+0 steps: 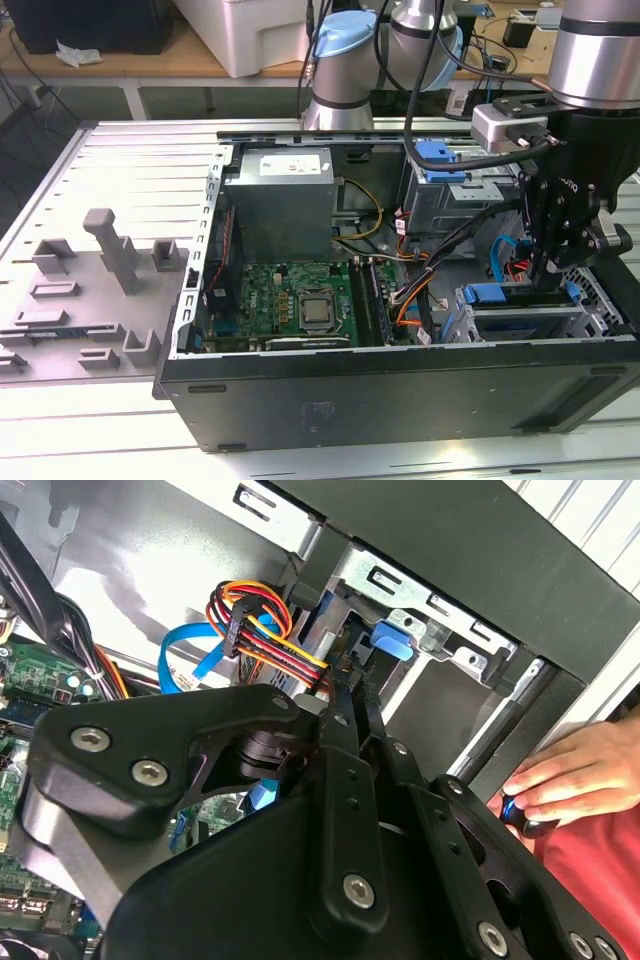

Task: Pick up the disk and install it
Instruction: 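Insert the first disk wire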

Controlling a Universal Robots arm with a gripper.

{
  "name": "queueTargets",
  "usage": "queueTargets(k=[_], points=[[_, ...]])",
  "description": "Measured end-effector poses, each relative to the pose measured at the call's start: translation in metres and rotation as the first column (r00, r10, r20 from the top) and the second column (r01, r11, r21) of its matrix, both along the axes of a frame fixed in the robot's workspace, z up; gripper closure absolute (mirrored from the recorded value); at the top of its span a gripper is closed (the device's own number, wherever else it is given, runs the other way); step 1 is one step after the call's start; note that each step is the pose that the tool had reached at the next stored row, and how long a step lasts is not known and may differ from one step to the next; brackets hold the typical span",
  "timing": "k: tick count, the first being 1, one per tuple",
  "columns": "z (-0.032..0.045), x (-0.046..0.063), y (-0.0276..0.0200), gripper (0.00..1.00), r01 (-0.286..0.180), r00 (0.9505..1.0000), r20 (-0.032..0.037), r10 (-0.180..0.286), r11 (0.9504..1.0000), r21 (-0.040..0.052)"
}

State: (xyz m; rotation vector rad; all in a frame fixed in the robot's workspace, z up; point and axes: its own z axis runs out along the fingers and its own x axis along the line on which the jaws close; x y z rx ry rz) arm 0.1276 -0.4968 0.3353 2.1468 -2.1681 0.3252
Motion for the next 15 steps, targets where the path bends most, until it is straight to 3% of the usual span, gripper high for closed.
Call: queueTargets(k=[15], points=[[-0.0003,0.0000,0.0000,0.83,0.000,1.0000,0.0001,0.000,1.0000,-0.0001]])
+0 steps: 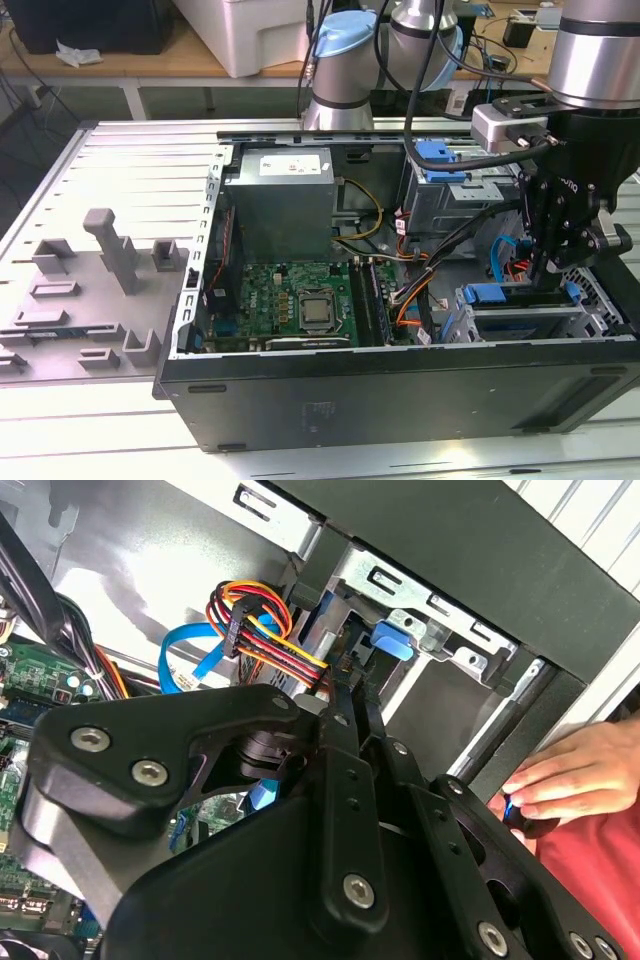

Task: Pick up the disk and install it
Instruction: 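Insert the first disk wire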

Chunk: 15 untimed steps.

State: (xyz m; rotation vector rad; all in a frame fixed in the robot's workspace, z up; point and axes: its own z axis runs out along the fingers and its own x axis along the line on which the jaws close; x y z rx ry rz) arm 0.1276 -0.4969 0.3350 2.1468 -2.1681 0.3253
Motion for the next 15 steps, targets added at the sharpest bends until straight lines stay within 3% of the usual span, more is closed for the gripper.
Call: queueTargets(k=[4,8,12,15], points=[[0.0008,0.0000,0.0000,0.83,0.000,1.0000,-0.0001,0.000,1.0000,0.0007],[0.0092,0.0000,0.0000,0.83,0.000,1.0000,0.0000,0.000,1.0000,0.0002],[0.0098,0.0000,0.0000,0.83,0.000,1.0000,0.0000,0.000,1.0000,0.0004],[0.0098,0.0000,-0.0002,0.83,0.000,1.0000,0.0015,0.000,0.9995,0.0307]])
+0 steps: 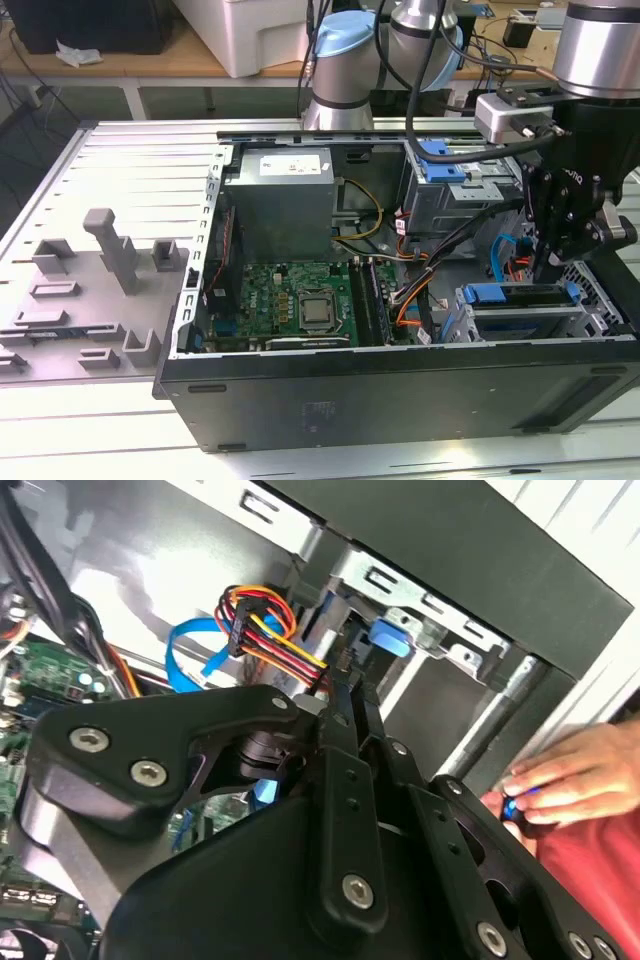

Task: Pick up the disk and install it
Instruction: 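Insert the first disk wire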

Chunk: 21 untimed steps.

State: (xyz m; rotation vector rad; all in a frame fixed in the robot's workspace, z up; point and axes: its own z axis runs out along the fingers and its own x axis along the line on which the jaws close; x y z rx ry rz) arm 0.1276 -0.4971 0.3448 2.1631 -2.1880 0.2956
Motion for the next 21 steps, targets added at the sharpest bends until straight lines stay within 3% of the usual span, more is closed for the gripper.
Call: queueTargets(k=[1,3,21], points=[[0.0001,0.0000,0.0000,0.83,0.000,1.0000,0.0002,0.000,1.0000,0.0055],[-0.0001,0.0000,0.0000,0.83,0.000,1.0000,0.0002,0.000,1.0000,0.0078],[0.0000,0.0000,-0.0047,0.83,0.000,1.0000,0.0002,0.000,1.0000,0.0078]])
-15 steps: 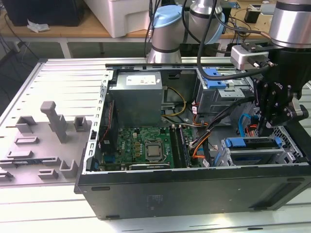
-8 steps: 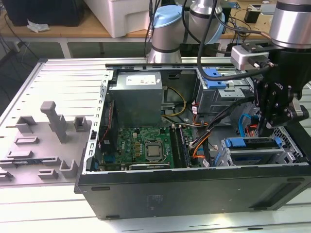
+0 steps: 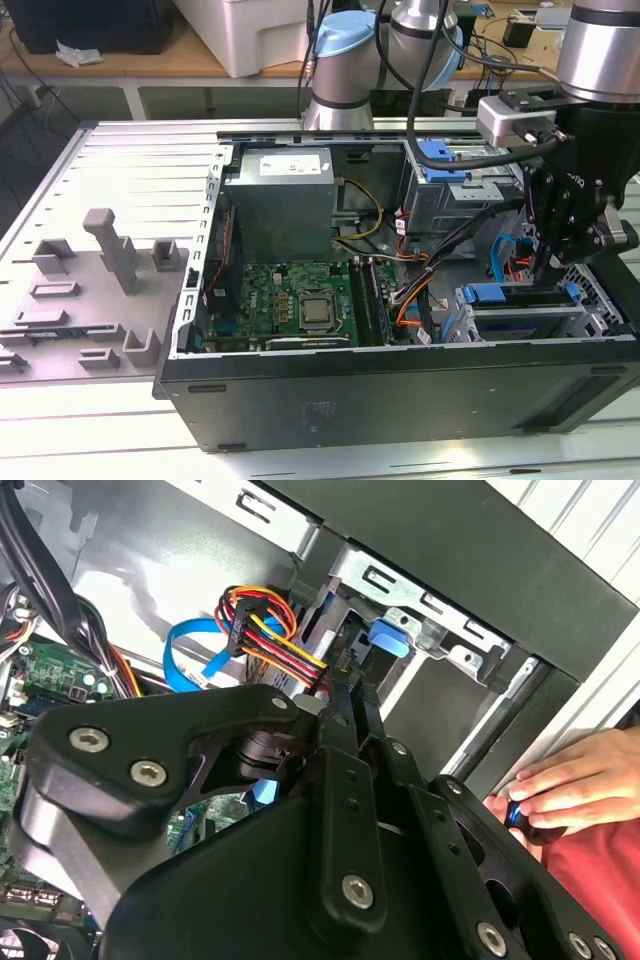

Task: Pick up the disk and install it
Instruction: 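Insert the first disk wire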

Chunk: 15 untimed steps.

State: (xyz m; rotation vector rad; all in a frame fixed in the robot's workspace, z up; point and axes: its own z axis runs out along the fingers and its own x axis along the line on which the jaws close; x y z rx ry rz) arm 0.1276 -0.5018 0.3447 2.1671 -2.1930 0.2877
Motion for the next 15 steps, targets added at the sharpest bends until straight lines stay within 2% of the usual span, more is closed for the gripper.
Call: queueTargets(k=[15], points=[[-0.0005,-0.0015,-0.0020,0.83,0.000,1.0000,0.0001,0.000,1.0000,0.0000]])
